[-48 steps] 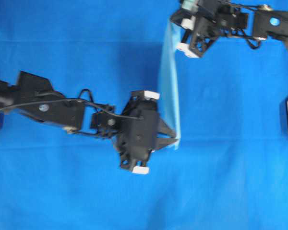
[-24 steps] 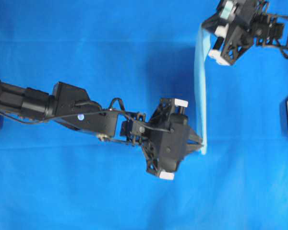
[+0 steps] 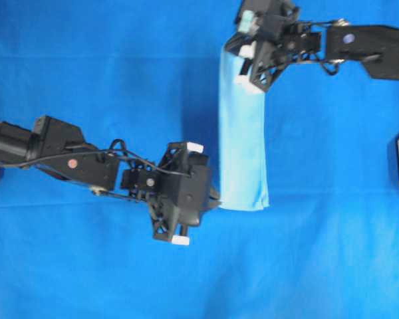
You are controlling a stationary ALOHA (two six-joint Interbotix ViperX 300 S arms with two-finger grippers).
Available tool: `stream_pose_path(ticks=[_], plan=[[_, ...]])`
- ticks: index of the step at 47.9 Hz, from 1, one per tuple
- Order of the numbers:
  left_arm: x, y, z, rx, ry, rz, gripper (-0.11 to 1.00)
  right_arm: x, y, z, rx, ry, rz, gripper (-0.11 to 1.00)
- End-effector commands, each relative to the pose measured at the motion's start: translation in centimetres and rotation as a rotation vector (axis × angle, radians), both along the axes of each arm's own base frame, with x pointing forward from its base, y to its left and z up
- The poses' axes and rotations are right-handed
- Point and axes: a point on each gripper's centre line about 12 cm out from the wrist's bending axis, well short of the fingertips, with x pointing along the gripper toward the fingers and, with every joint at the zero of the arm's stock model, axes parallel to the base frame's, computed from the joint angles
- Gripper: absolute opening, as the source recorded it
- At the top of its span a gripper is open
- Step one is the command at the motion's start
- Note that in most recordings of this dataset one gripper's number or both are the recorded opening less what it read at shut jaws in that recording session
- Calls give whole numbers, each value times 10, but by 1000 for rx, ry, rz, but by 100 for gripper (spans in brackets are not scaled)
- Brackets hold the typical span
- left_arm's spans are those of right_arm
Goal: Fold the light blue towel.
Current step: 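Lay the rotated towel down vertically on the table, then open both grippers and retract them to the sides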
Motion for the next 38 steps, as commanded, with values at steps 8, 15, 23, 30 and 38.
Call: stream_pose_path(ticks=[8, 15, 23, 30, 38], plan=[[-12, -12, 11, -11, -34, -30, 2, 17, -8, 11, -16, -41, 3, 1], [-12, -12, 9, -9, -31, -31, 2, 16, -7, 9, -16, -34, 8, 1], [-11, -7, 8, -7, -28, -19, 2, 16, -4, 8, -21, -30, 18, 1], [-11, 0, 8, -4, -26, -4, 3, 16, -4, 7, -20, -29, 17, 2], [-14, 3, 7, 9, -17, -6, 11, 16, -5, 8, -17, -27, 11, 31]])
